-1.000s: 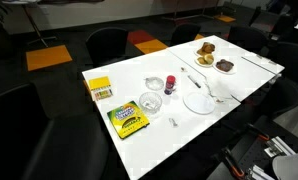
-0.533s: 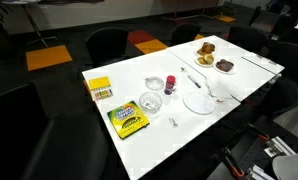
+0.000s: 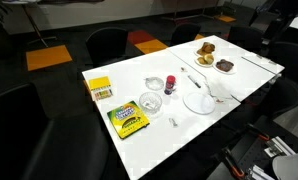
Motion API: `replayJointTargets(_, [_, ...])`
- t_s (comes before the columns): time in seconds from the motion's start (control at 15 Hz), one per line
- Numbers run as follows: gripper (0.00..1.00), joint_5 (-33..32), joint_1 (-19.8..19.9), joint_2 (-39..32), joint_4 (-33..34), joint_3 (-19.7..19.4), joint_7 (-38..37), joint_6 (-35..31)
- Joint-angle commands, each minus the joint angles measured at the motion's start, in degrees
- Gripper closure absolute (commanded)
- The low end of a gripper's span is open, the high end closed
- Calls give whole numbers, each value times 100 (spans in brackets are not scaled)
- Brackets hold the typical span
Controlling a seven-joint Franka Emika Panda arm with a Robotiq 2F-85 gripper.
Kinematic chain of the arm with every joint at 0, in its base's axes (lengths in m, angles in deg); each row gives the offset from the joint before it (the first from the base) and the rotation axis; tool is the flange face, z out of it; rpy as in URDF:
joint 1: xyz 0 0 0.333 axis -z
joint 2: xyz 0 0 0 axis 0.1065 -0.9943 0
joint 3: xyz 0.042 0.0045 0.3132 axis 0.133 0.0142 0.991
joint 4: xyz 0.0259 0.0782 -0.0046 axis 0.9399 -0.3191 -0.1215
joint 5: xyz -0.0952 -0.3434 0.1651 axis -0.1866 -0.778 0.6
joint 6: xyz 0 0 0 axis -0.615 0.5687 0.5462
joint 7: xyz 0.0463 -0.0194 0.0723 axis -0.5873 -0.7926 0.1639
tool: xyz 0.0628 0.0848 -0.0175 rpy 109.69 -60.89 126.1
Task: Put the glass lid on the glass vessel.
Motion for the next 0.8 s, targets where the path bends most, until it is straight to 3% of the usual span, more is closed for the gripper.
replayJointTargets(0.0, [0,355,-232,-156,-283,-2,62,-570])
replayJointTargets(0.4, [0,626,-594,-291,-887,59,475,-1849])
replayJointTargets(0.73, [0,48,-474,-707,-879,26,800,-3139])
